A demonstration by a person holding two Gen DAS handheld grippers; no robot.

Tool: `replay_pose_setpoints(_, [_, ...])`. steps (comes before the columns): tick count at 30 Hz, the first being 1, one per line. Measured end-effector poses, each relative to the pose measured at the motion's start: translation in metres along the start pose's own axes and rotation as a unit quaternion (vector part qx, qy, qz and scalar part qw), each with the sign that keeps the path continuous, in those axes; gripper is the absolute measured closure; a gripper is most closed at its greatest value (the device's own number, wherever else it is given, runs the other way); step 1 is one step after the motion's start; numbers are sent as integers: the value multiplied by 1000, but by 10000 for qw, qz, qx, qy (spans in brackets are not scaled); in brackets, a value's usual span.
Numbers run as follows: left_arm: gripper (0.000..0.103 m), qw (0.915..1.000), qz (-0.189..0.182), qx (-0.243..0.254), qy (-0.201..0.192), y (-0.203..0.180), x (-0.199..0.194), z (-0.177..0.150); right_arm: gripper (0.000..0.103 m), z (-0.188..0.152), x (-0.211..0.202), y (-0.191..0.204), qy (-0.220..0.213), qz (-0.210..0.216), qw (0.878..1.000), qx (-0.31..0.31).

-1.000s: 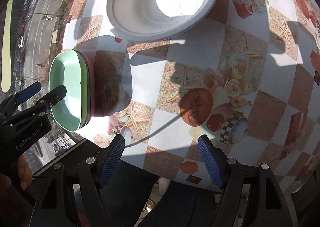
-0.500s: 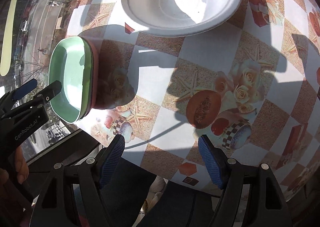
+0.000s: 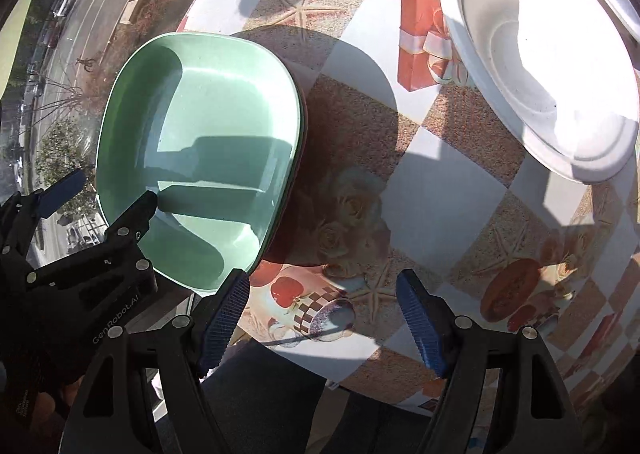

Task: Organize plates and bowls
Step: 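Move to a white paper bowl and close both grippers on its rim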

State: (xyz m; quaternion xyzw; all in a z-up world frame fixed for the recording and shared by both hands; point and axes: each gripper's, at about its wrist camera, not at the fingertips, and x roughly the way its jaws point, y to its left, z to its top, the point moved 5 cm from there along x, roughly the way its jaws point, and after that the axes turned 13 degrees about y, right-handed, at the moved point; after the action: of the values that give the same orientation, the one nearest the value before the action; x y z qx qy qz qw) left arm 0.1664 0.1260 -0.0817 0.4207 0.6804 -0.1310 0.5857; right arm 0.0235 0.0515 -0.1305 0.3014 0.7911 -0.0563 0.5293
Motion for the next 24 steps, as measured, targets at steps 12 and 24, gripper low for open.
replay_pose_setpoints(12, [21, 9995, -13, 279, -153, 1, -1, 4, 19, 0, -18, -15, -105, 18, 9996, 279])
replay_pose_setpoints(24, [21, 9950, -704, 321, -632, -9, -58, 41, 19, -50, -58, -107, -503, 183, 9907, 1252])
